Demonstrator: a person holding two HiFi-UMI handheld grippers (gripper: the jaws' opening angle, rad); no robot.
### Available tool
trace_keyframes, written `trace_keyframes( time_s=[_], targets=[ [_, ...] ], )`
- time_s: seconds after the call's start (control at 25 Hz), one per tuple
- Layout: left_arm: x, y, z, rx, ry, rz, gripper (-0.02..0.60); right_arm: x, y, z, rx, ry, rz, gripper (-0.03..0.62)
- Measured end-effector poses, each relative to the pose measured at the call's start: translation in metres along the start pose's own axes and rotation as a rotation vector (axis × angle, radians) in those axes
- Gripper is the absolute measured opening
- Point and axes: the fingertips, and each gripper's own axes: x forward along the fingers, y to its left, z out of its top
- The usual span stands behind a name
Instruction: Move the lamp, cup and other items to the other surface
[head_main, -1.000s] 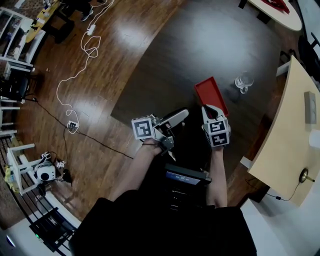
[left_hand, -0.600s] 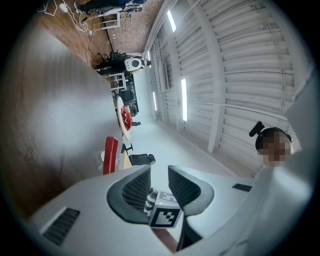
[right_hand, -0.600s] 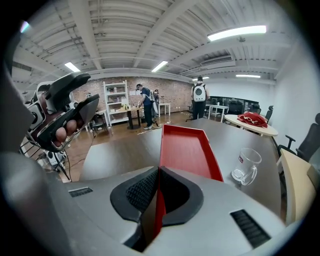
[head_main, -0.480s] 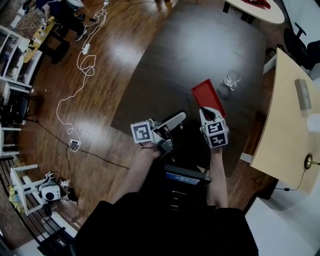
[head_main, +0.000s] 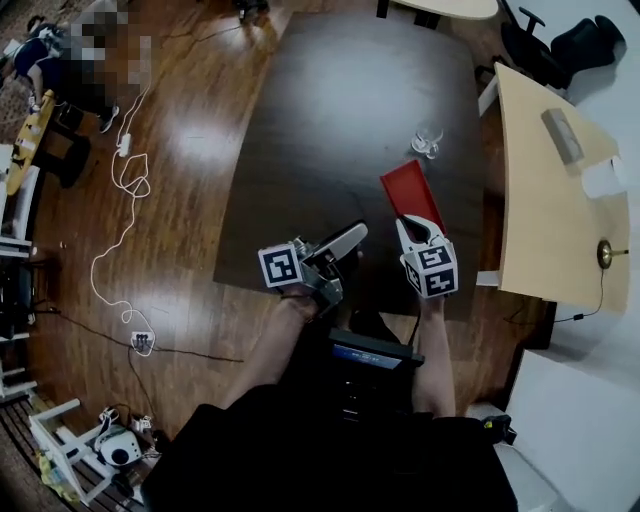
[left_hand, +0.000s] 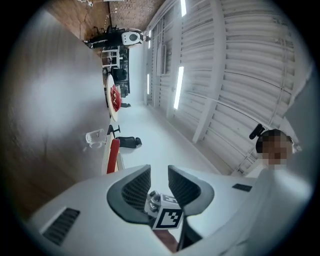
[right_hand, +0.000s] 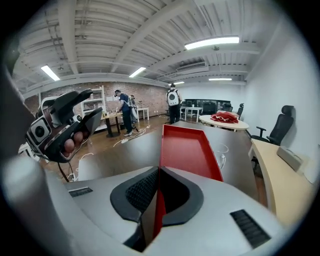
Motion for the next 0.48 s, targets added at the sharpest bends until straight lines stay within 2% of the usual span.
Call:
trace_keyframes(
  time_s=[0.2, 0.48],
  targets=[
    [0.001, -0.011, -0.018, -0.033, 0.095, -0.051, 0.129, -0.036, 0.006, -0.005, 0.097, -0.043, -0.074, 0.035],
    [0.008, -0.021, -0.044, -0.081, 0.213, -0.120, 0.129, -0.084, 0.006, -0.011, 0.335, -0.184, -0.123, 0.035]
  ],
)
